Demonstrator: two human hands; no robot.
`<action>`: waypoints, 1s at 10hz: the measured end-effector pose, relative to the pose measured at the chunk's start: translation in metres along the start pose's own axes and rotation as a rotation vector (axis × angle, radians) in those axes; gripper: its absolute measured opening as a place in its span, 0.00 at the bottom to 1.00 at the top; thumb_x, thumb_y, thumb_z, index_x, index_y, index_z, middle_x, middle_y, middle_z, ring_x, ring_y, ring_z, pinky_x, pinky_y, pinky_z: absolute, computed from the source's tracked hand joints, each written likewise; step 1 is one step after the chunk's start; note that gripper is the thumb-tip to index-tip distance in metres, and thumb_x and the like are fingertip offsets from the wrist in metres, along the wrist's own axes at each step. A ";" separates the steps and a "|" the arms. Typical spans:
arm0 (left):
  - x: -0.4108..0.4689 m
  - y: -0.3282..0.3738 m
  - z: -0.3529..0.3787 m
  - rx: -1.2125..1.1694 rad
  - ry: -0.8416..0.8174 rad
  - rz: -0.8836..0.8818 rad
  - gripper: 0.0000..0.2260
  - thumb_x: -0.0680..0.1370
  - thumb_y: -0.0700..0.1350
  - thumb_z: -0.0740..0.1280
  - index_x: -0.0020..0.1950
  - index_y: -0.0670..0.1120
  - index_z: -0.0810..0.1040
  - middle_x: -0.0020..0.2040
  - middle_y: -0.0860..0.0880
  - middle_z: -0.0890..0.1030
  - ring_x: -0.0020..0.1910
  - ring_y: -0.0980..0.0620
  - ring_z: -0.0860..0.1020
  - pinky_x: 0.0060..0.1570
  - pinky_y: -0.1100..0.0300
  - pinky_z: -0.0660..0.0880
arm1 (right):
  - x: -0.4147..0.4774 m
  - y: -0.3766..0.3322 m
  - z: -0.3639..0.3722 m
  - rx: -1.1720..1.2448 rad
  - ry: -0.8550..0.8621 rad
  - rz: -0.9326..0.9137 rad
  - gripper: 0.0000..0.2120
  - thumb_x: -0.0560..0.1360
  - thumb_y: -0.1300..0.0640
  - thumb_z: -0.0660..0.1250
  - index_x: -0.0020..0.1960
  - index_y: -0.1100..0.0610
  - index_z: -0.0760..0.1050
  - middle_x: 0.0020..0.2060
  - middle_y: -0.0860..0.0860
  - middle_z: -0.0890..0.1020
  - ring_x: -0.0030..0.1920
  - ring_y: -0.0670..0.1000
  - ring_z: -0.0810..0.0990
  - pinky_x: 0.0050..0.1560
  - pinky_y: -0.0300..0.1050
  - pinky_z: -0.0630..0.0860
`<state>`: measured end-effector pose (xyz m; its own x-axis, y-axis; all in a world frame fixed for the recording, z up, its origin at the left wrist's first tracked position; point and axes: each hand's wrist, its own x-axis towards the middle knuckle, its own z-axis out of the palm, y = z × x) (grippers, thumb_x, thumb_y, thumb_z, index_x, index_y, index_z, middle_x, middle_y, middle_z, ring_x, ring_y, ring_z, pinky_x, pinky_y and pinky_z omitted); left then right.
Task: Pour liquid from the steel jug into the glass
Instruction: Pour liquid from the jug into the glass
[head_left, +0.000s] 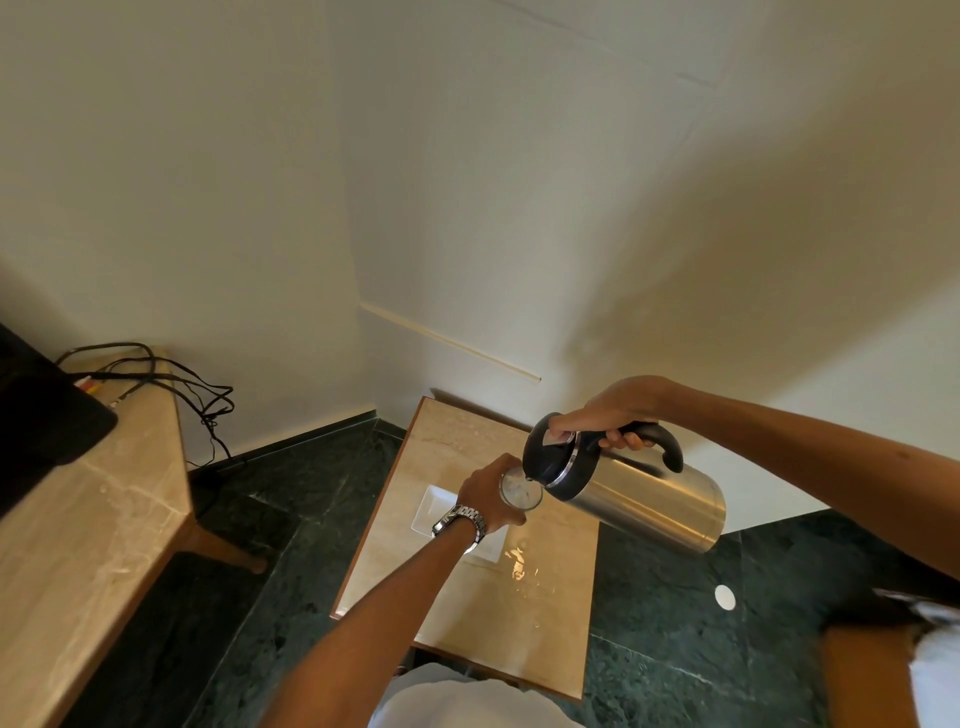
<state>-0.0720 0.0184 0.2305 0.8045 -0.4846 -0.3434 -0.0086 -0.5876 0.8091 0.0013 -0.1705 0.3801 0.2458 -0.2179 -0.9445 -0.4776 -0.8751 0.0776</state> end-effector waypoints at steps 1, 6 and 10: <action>0.001 -0.002 -0.001 -0.004 -0.003 -0.005 0.33 0.66 0.42 0.82 0.67 0.46 0.73 0.61 0.45 0.83 0.60 0.42 0.82 0.60 0.49 0.81 | 0.001 -0.002 -0.001 0.015 -0.011 -0.002 0.25 0.75 0.36 0.65 0.31 0.55 0.79 0.22 0.48 0.72 0.18 0.45 0.67 0.21 0.33 0.71; 0.009 -0.002 -0.004 0.021 -0.012 -0.009 0.33 0.66 0.42 0.82 0.68 0.46 0.73 0.62 0.45 0.83 0.60 0.42 0.81 0.61 0.47 0.81 | 0.006 0.032 -0.009 0.282 0.173 -0.361 0.31 0.55 0.28 0.81 0.40 0.55 0.84 0.36 0.52 0.83 0.34 0.51 0.79 0.27 0.35 0.77; 0.012 -0.003 -0.004 0.030 -0.014 -0.005 0.33 0.66 0.42 0.82 0.68 0.46 0.73 0.61 0.45 0.83 0.59 0.42 0.82 0.60 0.48 0.81 | 0.009 0.031 -0.009 0.290 0.139 -0.357 0.28 0.55 0.29 0.82 0.40 0.51 0.85 0.38 0.52 0.83 0.35 0.51 0.79 0.27 0.36 0.78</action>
<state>-0.0601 0.0175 0.2262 0.7964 -0.4903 -0.3540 -0.0226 -0.6091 0.7928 -0.0031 -0.2036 0.3768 0.5382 0.0016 -0.8428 -0.5534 -0.7535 -0.3548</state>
